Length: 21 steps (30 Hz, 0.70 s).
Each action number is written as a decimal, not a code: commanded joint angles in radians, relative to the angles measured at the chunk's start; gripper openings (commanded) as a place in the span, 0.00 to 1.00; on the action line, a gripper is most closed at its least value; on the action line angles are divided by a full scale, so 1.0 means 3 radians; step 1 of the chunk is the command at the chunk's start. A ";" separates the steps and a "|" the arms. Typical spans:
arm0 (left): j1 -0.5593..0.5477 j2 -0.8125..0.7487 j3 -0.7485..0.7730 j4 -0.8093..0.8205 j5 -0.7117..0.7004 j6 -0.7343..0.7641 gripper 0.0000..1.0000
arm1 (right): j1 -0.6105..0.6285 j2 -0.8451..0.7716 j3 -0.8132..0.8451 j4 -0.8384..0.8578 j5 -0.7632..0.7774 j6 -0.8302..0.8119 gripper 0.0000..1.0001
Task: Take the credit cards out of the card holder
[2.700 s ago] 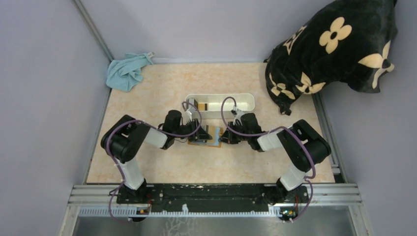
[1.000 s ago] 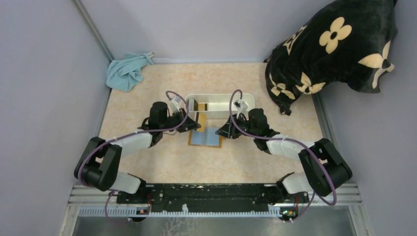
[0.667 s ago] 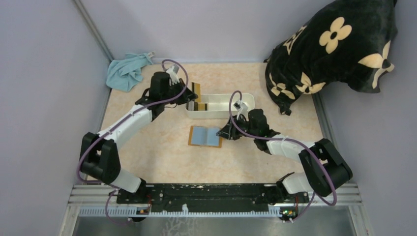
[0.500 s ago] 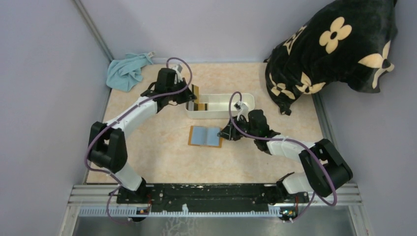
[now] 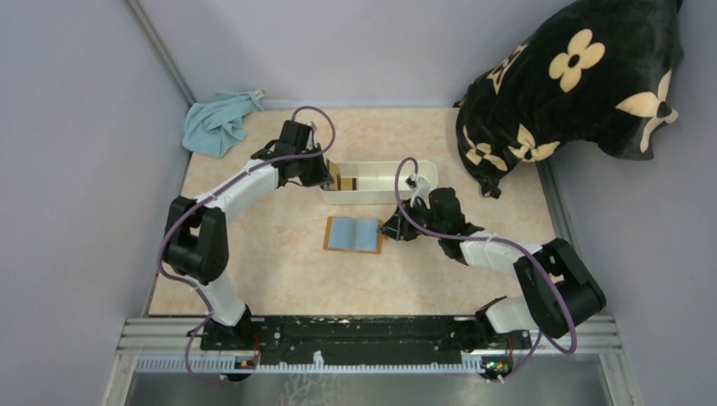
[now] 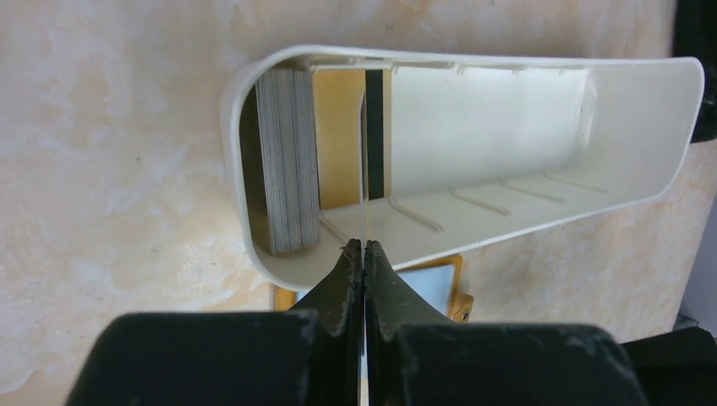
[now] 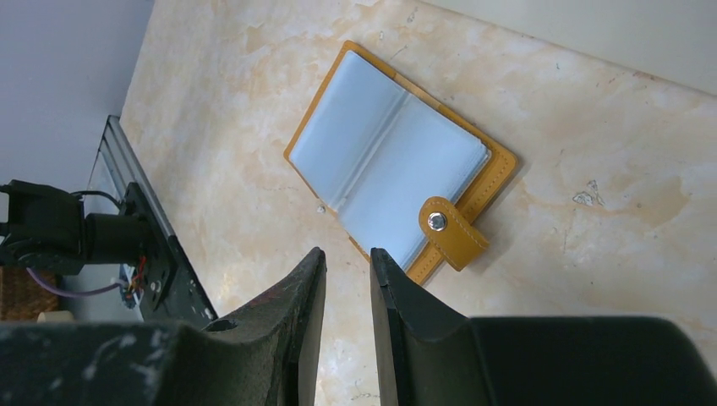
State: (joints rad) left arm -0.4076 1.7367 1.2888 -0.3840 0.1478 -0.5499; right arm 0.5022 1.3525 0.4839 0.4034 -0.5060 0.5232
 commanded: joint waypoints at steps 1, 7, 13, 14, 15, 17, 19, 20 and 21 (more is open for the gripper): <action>0.0018 0.0193 0.0184 -0.0223 -0.0256 0.0137 0.00 | -0.0051 0.0019 -0.0029 0.0188 -0.0031 -0.0067 0.27; 0.0014 0.0418 0.0482 -0.0362 -0.0300 0.0194 0.00 | -0.0124 0.0057 -0.0061 0.0212 -0.0064 -0.0097 0.27; -0.0010 0.0520 0.0564 -0.0382 -0.0239 0.0180 0.00 | -0.0144 0.0112 -0.0065 0.0247 -0.0085 -0.0118 0.27; -0.0023 0.0524 0.0566 -0.0381 -0.0237 0.0181 0.00 | -0.0145 0.0125 -0.0065 0.0258 -0.0089 -0.0116 0.26; -0.0035 0.0528 0.0574 -0.0382 -0.0240 0.0181 0.00 | -0.0145 0.0138 -0.0066 0.0272 -0.0092 -0.0109 0.26; -0.0058 0.0525 0.0585 -0.0382 -0.0271 0.0184 0.00 | -0.0145 0.0161 -0.0064 0.0298 -0.0105 -0.0102 0.26; -0.0077 0.0528 0.0595 -0.0382 -0.0300 0.0189 0.00 | -0.0145 0.0179 -0.0063 0.0317 -0.0113 -0.0090 0.27; -0.0078 0.0534 0.0601 -0.0382 -0.0311 0.0195 0.00 | -0.0145 0.0183 -0.0061 0.0318 -0.0118 -0.0091 0.26; -0.0080 0.0542 0.0609 -0.0382 -0.0322 0.0198 0.00 | -0.0144 0.0181 -0.0061 0.0320 -0.0118 -0.0090 0.26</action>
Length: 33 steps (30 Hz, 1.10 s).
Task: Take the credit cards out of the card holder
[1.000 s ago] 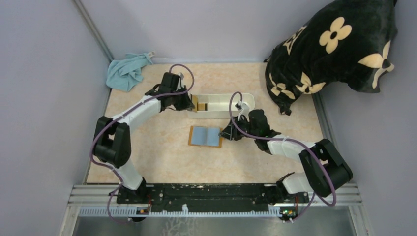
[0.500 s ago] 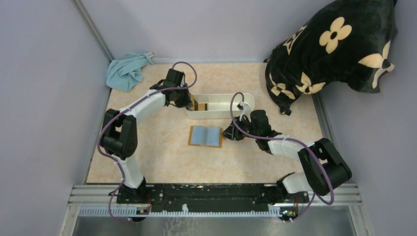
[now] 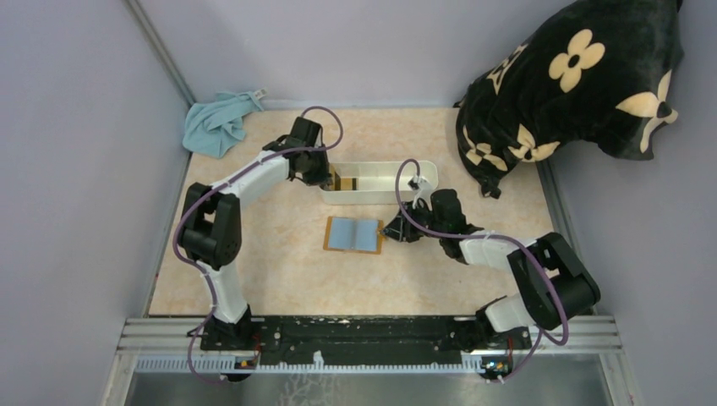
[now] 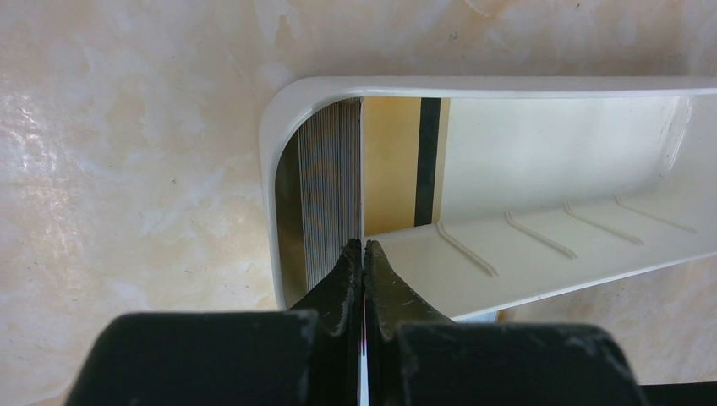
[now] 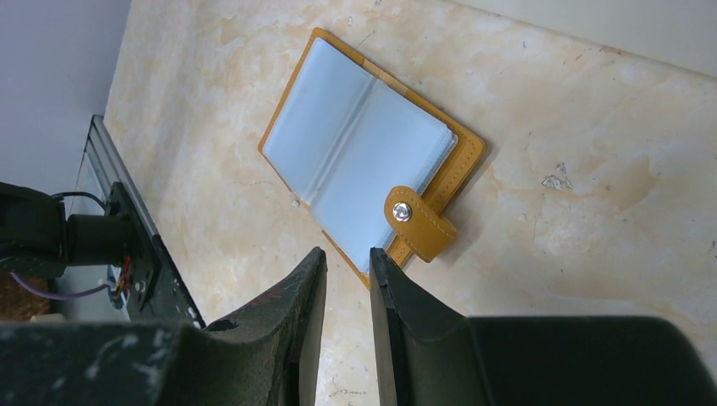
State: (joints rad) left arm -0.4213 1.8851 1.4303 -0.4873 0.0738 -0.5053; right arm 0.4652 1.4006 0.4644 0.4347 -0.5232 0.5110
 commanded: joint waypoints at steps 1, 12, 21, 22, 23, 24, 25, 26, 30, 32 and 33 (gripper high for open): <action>-0.0035 0.0062 0.0143 -0.0037 -0.0085 0.0050 0.00 | -0.0022 0.0021 0.0001 0.0213 -0.0064 -0.0051 0.26; -0.0070 0.0172 0.0161 0.0026 -0.0085 0.0062 0.03 | -0.0032 0.0035 -0.0001 0.0182 -0.0046 -0.0069 0.26; -0.0071 0.0125 0.0119 0.0029 -0.0111 0.0083 0.21 | -0.0029 0.0079 0.0002 0.0213 -0.0062 -0.0064 0.26; -0.0072 0.0113 0.0120 0.0029 -0.0114 0.0084 0.23 | -0.0032 0.0080 -0.0002 0.0219 -0.0061 -0.0062 0.26; -0.0073 0.0091 0.0117 0.0029 -0.0117 0.0081 0.26 | -0.0032 0.0080 -0.0002 0.0221 -0.0061 -0.0064 0.26; -0.0070 0.0077 0.0112 0.0029 -0.0118 0.0073 0.27 | -0.0032 0.0081 0.0000 0.0220 -0.0061 -0.0066 0.26; -0.0072 0.0053 0.0102 0.0039 -0.0118 0.0077 0.27 | -0.0031 0.0082 -0.0003 0.0221 -0.0064 -0.0065 0.26; -0.0073 0.0028 0.0096 0.0039 -0.0121 0.0075 0.27 | -0.0032 0.0078 -0.0003 0.0218 -0.0066 -0.0066 0.26; -0.0082 -0.0127 0.0027 0.0099 -0.0150 0.0100 0.27 | -0.0032 0.0025 0.0015 0.0163 -0.0034 -0.0078 0.26; -0.0097 -0.0254 -0.0028 0.0150 -0.0194 0.0121 0.26 | -0.0032 -0.0013 0.0034 0.0104 -0.0014 -0.0092 0.26; -0.0114 -0.0345 -0.0076 0.0197 -0.0214 0.0128 0.26 | -0.0032 -0.0031 0.0039 0.0081 -0.0003 -0.0100 0.26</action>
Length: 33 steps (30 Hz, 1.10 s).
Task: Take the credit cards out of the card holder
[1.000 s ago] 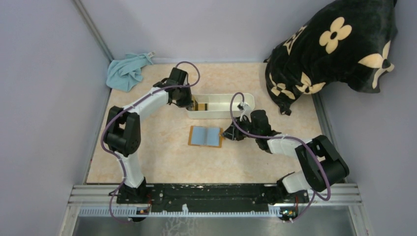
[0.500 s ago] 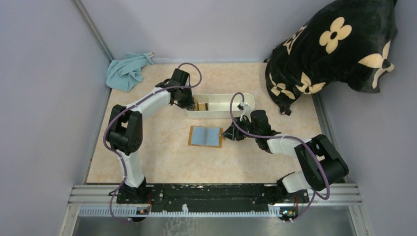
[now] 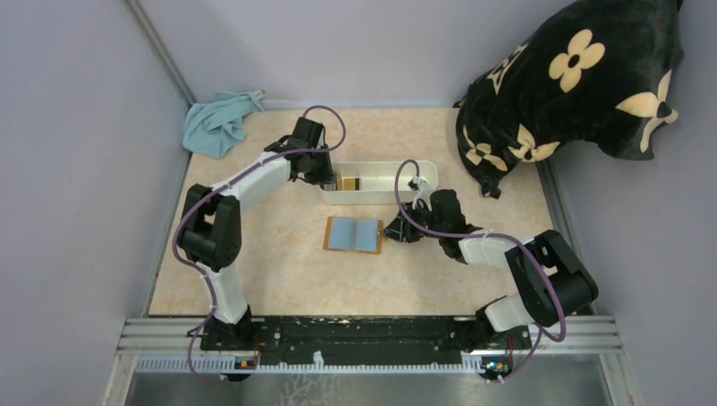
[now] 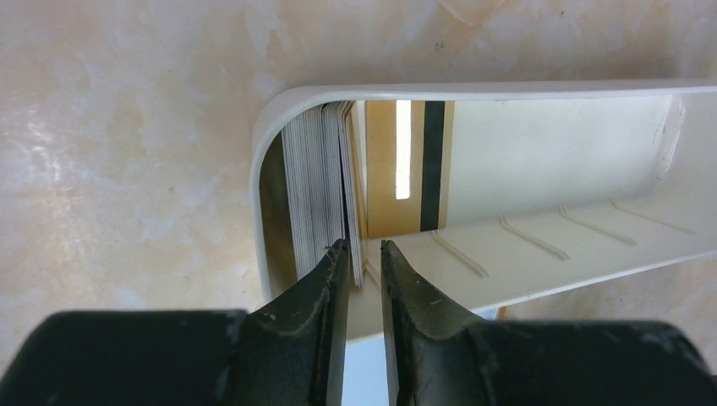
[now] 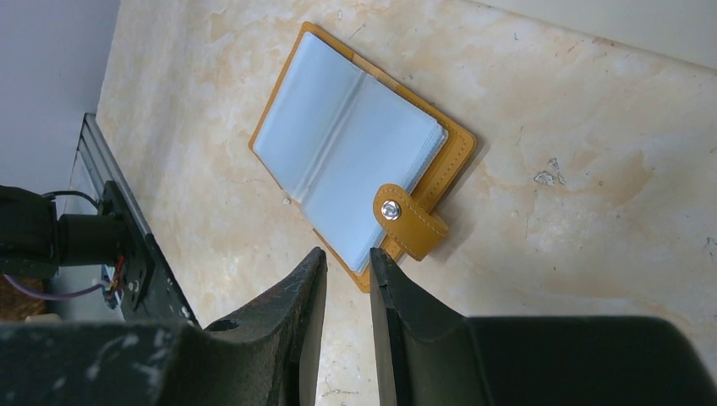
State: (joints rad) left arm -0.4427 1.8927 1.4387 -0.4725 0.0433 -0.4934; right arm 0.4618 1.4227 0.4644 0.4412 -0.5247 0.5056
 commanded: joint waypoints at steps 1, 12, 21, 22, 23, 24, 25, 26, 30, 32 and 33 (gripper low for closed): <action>-0.0049 -0.0462 -0.0164 0.0213 -0.0133 0.0106 0.26 | -0.0021 -0.0116 0.0050 0.0036 0.0004 -0.0095 0.26; -0.0110 -0.1657 -0.1675 0.1329 0.0366 0.0045 0.00 | 0.0371 -0.0230 0.0336 -0.0430 0.0372 -0.0321 0.26; 0.0088 -0.1566 -0.2337 0.1588 0.0977 -0.0175 0.15 | 0.1021 0.0074 0.0997 -0.1247 0.1471 -0.0557 0.52; 0.0090 -0.1571 -0.2395 0.1612 0.0969 -0.0190 0.24 | 0.1054 0.0105 0.1049 -0.1316 0.1554 -0.0565 0.57; 0.0091 -0.1570 -0.2439 0.1624 0.0953 -0.0207 0.39 | 0.1081 0.0140 0.1093 -0.1384 0.1656 -0.0574 0.59; 0.0091 -0.1558 -0.2475 0.1628 0.0966 -0.0207 0.50 | 0.1110 0.0173 0.1130 -0.1445 0.1730 -0.0580 0.60; 0.0091 -0.1539 -0.2510 0.1626 0.0971 -0.0204 0.54 | 0.1141 0.0201 0.1160 -0.1506 0.1805 -0.0581 0.60; 0.0086 -0.1527 -0.2561 0.1652 0.0989 -0.0207 0.55 | 0.1163 0.0237 0.1185 -0.1548 0.1858 -0.0581 0.61; 0.0081 -0.1481 -0.2796 0.1849 0.1059 -0.0249 0.42 | 0.1314 0.0404 0.1310 -0.1723 0.2089 -0.0609 0.61; 0.0081 -0.1444 -0.2868 0.1869 0.1018 -0.0247 0.33 | 0.1421 0.0492 0.1407 -0.1835 0.2244 -0.0630 0.61; 0.0084 -0.1435 -0.2896 0.1876 0.0994 -0.0247 0.27 | 0.1467 0.0535 0.1455 -0.1869 0.2322 -0.0636 0.62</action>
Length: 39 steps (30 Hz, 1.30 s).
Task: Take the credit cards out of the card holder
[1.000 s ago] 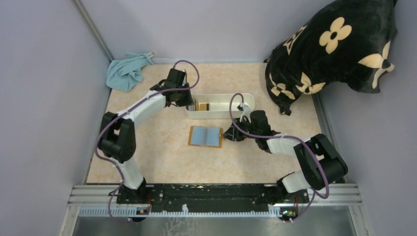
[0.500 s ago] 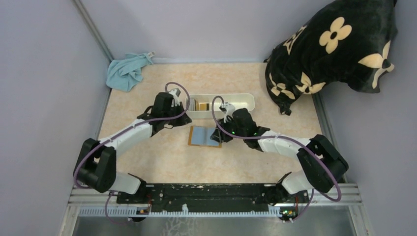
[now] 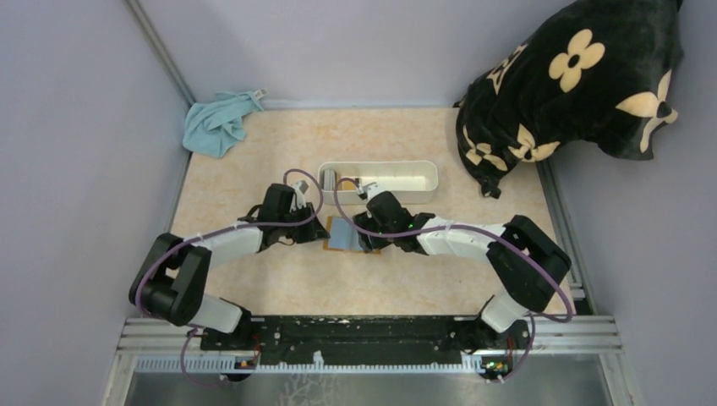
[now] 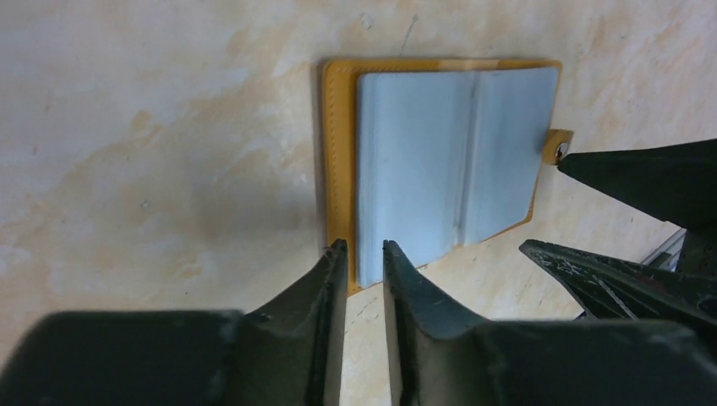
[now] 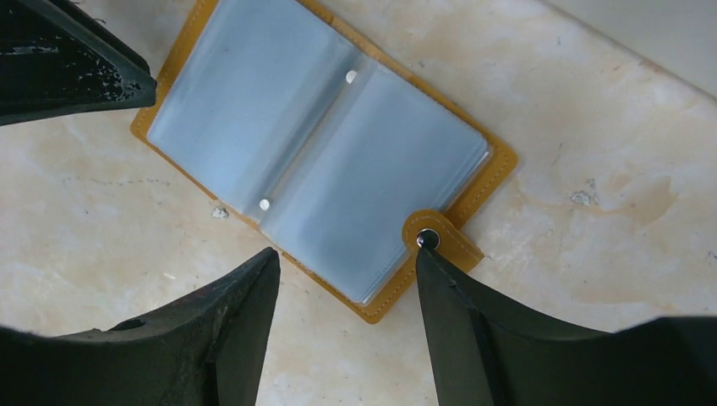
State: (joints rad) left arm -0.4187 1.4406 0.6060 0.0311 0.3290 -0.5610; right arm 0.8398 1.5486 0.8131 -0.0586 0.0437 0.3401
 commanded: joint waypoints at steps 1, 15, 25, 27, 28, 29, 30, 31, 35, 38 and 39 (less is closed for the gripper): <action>0.0000 0.0083 -0.0149 0.0200 0.0016 -0.0028 0.20 | 0.0255 0.0158 0.0361 -0.0236 0.0496 -0.0085 0.62; -0.0036 0.0239 -0.0277 0.0398 0.0168 -0.0053 0.00 | 0.0351 0.0476 0.0527 -0.0245 0.0576 0.0088 0.60; -0.0384 0.0115 -0.0367 0.0382 0.0049 -0.0228 0.00 | 0.0371 0.0516 0.0739 -0.0177 0.0519 0.0037 0.64; -0.0387 0.0074 -0.0408 0.0388 0.0038 -0.0259 0.00 | 0.0375 0.0549 0.0778 -0.0180 0.0507 0.0037 0.66; -0.0384 0.0053 -0.0411 0.0361 0.0000 -0.0268 0.01 | 0.0385 0.0565 0.0792 -0.0184 0.0507 0.0037 0.67; -0.0385 0.0028 -0.0399 0.0314 -0.0053 -0.0276 0.04 | 0.0390 0.0585 0.0801 -0.0188 0.0516 0.0037 0.68; -0.0384 -0.0004 -0.0386 0.0261 -0.0107 -0.0281 0.08 | 0.0400 0.0596 0.0811 -0.0181 0.0522 0.0037 0.70; -0.0386 -0.0043 -0.0369 0.0199 -0.0191 -0.0287 0.13 | 0.0408 0.0611 0.0819 -0.0178 0.0523 0.0037 0.72; -0.0342 -0.0256 -0.0307 -0.0009 -0.0472 -0.0303 0.35 | 0.0445 0.0629 0.0858 -0.0186 0.0540 0.0030 0.78; -0.0264 -0.0384 -0.0268 -0.0119 -0.0526 -0.0279 0.47 | 0.0475 0.0625 0.0868 -0.0159 0.0533 0.0027 0.80; -0.0236 -0.0419 -0.0259 -0.0138 -0.0533 -0.0270 0.49 | 0.0480 0.0626 0.0869 -0.0155 0.0534 0.0032 0.80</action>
State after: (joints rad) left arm -0.5175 1.3605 0.5045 0.0608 0.2363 -0.6529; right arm 0.9630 1.7386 1.0229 -0.1425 0.1974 0.3584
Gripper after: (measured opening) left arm 0.458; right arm 0.796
